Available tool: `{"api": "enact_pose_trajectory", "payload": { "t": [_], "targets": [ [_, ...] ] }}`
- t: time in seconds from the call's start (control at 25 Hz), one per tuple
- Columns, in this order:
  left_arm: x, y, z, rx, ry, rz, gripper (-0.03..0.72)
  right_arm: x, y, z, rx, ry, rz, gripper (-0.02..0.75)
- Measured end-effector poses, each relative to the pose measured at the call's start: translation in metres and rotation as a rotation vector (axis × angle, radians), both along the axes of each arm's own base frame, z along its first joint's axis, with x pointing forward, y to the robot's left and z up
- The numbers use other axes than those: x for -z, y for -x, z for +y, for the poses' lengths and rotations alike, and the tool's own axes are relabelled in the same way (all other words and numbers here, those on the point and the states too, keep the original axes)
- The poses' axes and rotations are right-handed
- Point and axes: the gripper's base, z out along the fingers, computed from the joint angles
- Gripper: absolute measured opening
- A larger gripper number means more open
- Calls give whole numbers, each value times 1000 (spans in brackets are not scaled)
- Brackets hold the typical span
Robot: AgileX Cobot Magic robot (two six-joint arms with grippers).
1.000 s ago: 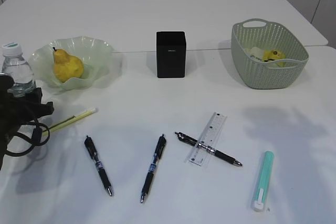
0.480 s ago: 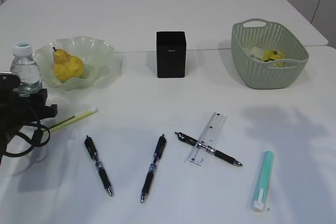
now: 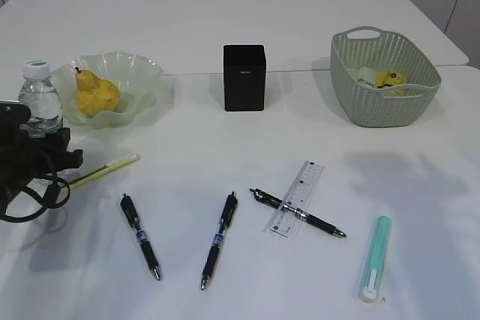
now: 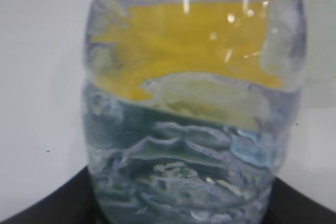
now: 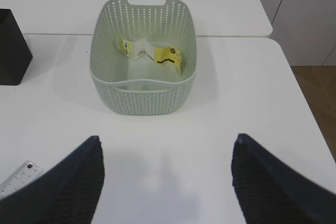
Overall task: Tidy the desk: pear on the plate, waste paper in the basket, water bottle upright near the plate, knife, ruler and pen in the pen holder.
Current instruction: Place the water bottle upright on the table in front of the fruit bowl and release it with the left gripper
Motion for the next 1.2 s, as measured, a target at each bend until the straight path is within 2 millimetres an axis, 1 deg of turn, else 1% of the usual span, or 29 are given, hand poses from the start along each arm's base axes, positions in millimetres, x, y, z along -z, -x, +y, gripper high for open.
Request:
{"api": "enact_pose_trajectory", "payload": {
  "t": [0.2,1.2],
  "targets": [
    [-6,0,0,1,2,-14,379,0,0,0,0,0,0,586],
    [-6,0,0,1,2,-14,379,0,0,0,0,1,0,586]
  ]
}}
